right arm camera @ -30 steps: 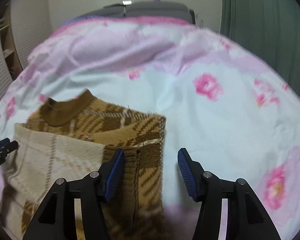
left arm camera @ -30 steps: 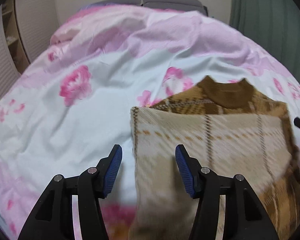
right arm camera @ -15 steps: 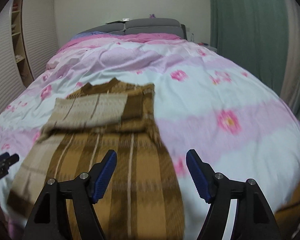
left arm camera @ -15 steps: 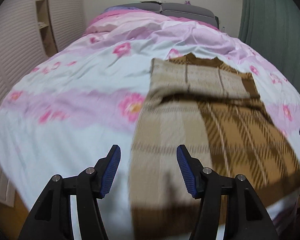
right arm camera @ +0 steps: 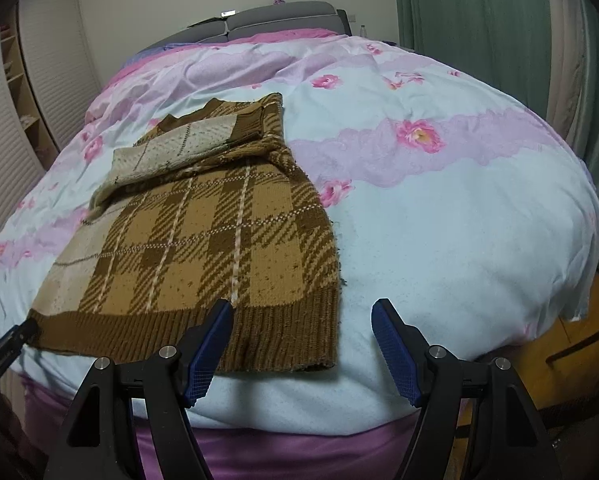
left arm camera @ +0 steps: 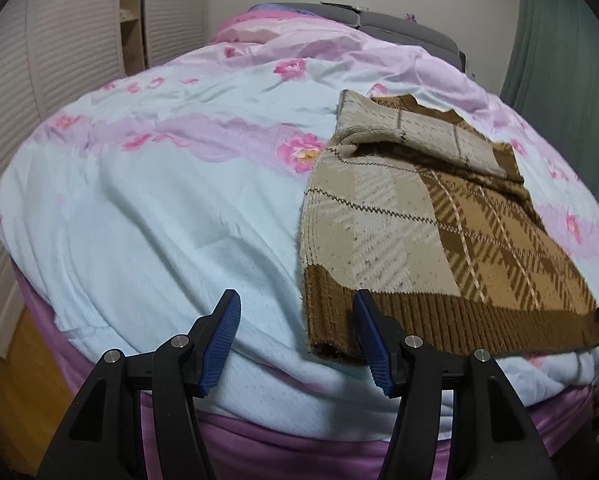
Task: Fold small clothes
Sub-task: 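Grasp the ribbed hem with both grippers and lift it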
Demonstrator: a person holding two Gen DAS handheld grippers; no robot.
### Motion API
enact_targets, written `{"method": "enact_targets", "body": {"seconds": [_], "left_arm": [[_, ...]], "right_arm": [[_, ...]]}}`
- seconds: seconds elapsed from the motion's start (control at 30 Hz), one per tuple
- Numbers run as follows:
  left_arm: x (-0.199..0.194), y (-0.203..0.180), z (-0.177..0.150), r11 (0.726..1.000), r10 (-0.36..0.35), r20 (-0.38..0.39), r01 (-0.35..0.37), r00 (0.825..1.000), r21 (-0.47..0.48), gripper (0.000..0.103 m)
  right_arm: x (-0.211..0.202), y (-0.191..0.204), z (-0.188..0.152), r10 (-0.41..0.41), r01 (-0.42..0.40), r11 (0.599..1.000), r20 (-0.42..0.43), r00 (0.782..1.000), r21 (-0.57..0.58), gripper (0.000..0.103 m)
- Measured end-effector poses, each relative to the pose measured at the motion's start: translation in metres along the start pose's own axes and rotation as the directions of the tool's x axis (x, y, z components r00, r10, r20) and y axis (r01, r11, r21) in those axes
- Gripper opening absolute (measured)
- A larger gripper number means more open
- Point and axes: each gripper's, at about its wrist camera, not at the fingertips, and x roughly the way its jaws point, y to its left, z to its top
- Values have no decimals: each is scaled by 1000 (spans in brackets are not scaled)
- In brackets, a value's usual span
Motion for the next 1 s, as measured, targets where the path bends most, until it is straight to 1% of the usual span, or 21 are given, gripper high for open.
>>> {"method": "enact_targets", "body": {"seconds": [0.1, 0.13, 0.27, 0.3, 0.33, 0.4, 0.47, 0.5, 0.57, 0.6, 0.63, 0.7, 0.77, 0.83, 0.9, 0.93, 1.0], "left_arm": [[5, 0, -1, 997, -65, -27, 64, 998, -33, 58], [7, -1, -2, 996, -77, -38, 75, 996, -39, 58], [9, -4, -5, 996, -83, -52, 81, 995, -34, 57], [8, -4, -5, 996, -89, -52, 87, 995, -35, 53], [8, -4, -5, 995, -94, -54, 92, 994, -36, 44], [7, -5, -7, 995, -99, -57, 96, 994, -39, 33], [7, -4, -8, 994, -99, -53, 97, 994, -41, 33], [8, -4, -8, 994, -100, -54, 98, 993, -44, 31], [6, -5, -9, 994, -106, -53, 103, 993, -46, 27], [6, -7, -9, 994, -106, -52, 104, 993, -41, 25], [5, -8, -10, 994, -105, -52, 103, 993, -33, 24], [4, -11, -10, 994, -107, -50, 106, 993, -22, 21], [2, -13, -10, 994, -105, -48, 105, 993, -14, 20], [1, -14, -10, 994, -107, -43, 107, 993, -12, 18], [1, -13, -10, 994, -107, -43, 106, 993, -15, 16], [1, -13, -10, 994, -106, -42, 106, 993, -15, 14], [-1, -13, -10, 995, -103, -34, 102, 994, -10, 12]], "right_arm": [[3, 3, -1, 6, -6, 1000, -7, 1000, -8, 71], [4, 3, -1, 9, -9, 1000, -11, 1000, -5, 71], [9, -5, -1, 18, -17, 999, -34, 999, 37, 71], [9, -5, -2, 21, -20, 999, -39, 999, 43, 71], [10, -6, -2, 30, -27, 998, -45, 999, 49, 71], [10, -7, -3, 48, -46, 998, -46, 998, 52, 68], [9, -6, -4, 65, -62, 997, -44, 997, 56, 59], [9, -6, -4, 70, -67, 996, -45, 997, 57, 57], [10, -7, -5, 72, -69, 996, -49, 996, 63, 48], [11, -7, -5, 79, -74, 995, -56, 995, 73, 46], [14, -10, -6, 88, -82, 993, -65, 994, 90, 41], [19, -16, -8, 104, -92, 987, -88, 991, 132, 39], [21, -22, -10, 113, -95, 981, -100, 989, 167, 31], [19, -23, -12, 113, -96, 981, -93, 989, 171, 29], [18, -21, -13, 126, -111, 980, -91, 988, 163, 20], [18, -22, -13, 132, -116, 979, -91, 987, 166, 13], [16, -23, -13, 135, -120, 978, -81, 988, 174, 11]]}}
